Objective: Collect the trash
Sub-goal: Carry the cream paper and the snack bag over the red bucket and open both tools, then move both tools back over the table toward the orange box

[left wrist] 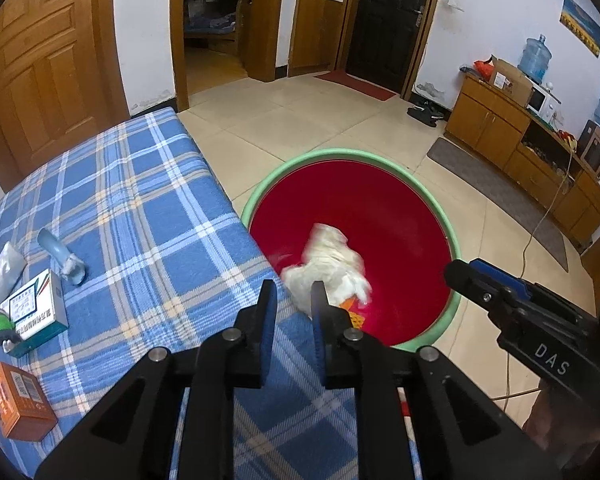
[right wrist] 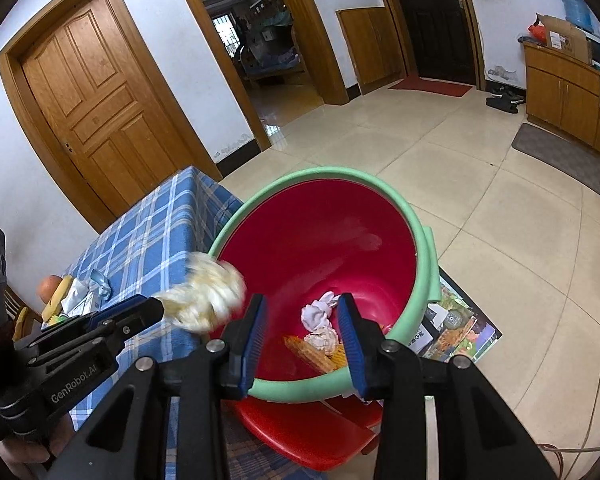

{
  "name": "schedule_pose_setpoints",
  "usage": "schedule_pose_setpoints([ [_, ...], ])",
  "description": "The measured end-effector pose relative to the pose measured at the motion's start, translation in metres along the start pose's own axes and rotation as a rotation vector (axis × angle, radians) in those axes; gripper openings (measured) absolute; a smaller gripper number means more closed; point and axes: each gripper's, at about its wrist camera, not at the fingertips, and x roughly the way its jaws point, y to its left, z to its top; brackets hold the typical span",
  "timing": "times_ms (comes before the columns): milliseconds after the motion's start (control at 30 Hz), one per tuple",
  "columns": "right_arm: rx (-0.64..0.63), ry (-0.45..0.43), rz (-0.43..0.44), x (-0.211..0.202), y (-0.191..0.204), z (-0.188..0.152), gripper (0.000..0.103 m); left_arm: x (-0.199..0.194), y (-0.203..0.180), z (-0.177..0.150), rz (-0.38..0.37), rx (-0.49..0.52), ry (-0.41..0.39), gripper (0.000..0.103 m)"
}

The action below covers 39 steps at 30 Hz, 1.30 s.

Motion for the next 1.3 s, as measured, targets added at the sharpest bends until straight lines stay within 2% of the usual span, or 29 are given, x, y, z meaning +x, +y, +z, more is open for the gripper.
schedule_pose_setpoints([
  [500,-0.027,-0.022,0.037,-0.020,0.027,-0.006,0.047,-0.038,0.035,-0.014,0.022,-0.093,-0.039,0.016],
  [600,-0.033,-0.029,0.046,-0.024,0.034,-0.007,0.049,-0.046,0.042,-0.017,0.040,-0.115,-0.046,0.023],
  [733,-0.031,-0.030,0.057,-0.028,0.043,-0.009,0.053,-0.058,0.054,-0.023,0.045,-0.136,-0.063,0.023],
  [933,-0.039,-0.028,0.077,-0.034,0.058,-0.016,0.057,-0.075,0.070,-0.030,0.072,-0.160,-0.082,0.030],
  [1067,-0.049,-0.016,0.096,-0.034,0.070,-0.022,0.059,-0.086,0.081,-0.036,0.096,-0.181,-0.096,0.039],
  [1300,-0.084,-0.002,0.125,-0.036,0.097,-0.030,0.065,-0.104,0.107,-0.047,0.128,-0.227,-0.119,0.041],
])
